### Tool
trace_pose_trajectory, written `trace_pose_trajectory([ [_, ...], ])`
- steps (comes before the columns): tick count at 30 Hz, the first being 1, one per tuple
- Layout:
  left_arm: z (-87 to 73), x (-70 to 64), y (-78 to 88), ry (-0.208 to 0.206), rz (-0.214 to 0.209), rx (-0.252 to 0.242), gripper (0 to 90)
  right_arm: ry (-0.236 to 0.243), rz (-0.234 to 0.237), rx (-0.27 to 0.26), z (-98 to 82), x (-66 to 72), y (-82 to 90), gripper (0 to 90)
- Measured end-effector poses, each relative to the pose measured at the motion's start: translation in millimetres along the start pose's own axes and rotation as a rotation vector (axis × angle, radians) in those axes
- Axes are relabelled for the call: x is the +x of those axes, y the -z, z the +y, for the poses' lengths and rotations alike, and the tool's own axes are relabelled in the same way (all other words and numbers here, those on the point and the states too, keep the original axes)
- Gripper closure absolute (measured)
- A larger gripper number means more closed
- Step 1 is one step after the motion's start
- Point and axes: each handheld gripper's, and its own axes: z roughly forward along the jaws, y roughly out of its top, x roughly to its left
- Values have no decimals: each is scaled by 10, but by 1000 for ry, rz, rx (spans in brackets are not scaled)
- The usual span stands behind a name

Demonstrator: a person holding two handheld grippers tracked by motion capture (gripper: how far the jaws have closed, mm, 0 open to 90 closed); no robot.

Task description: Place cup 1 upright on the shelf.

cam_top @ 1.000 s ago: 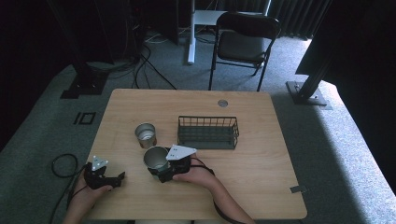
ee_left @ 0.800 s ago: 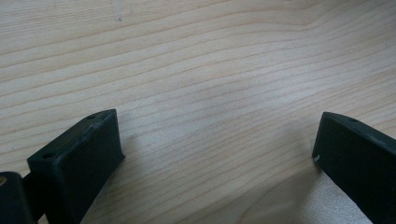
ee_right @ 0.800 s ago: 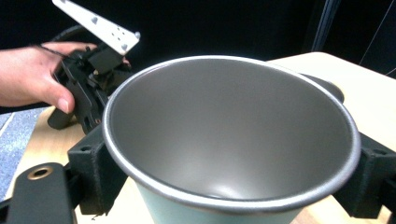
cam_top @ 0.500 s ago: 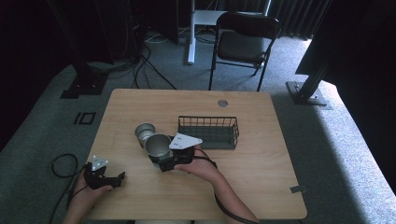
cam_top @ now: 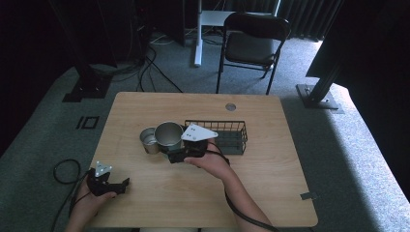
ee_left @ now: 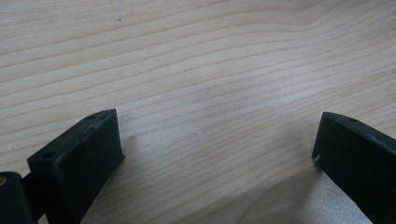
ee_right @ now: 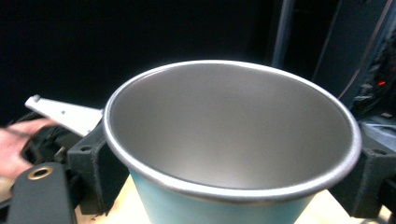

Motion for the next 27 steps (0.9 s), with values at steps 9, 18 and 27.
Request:
trace_pose_trajectory([
  [9, -1, 0, -1, 0, 1, -2, 19, -24, -84, -44, 166, -183, 147, 126],
  [18, -1, -1, -2, 1, 1, -2, 19, -24, -215, -40, 255, -425, 357, 126],
  [27, -1, 0, -2, -1, 1, -3, 19, -48, -339, -39, 254, -657, 561, 126],
])
